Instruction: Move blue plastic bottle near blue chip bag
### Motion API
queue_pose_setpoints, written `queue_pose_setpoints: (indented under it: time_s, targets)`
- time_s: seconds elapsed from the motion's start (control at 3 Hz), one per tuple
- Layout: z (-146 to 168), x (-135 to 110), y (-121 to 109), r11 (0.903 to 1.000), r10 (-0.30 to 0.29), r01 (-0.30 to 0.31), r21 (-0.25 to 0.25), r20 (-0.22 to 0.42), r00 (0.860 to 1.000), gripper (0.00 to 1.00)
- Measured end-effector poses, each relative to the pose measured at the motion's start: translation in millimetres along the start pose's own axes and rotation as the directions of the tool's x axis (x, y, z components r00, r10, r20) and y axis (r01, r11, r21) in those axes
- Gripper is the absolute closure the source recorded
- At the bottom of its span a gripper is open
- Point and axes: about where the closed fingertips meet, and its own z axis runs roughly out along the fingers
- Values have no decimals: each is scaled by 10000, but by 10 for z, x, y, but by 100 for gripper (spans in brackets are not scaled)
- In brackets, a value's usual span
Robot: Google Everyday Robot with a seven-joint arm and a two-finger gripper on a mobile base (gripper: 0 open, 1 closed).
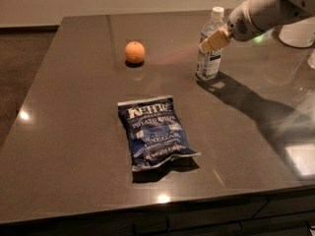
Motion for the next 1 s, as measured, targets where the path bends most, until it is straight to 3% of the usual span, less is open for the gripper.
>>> queue_pose_setpoints:
  time_s: [0.33,0.67,1.0]
  targets:
    - [-113,-28,189,9982,-422,425,-429,81,9991,88]
    - [-202,-43,437,9912,-886,902,-973,205,9959,100]
    - [-285,-50,716,9777,-1373,1417,-1548,388,9898,100]
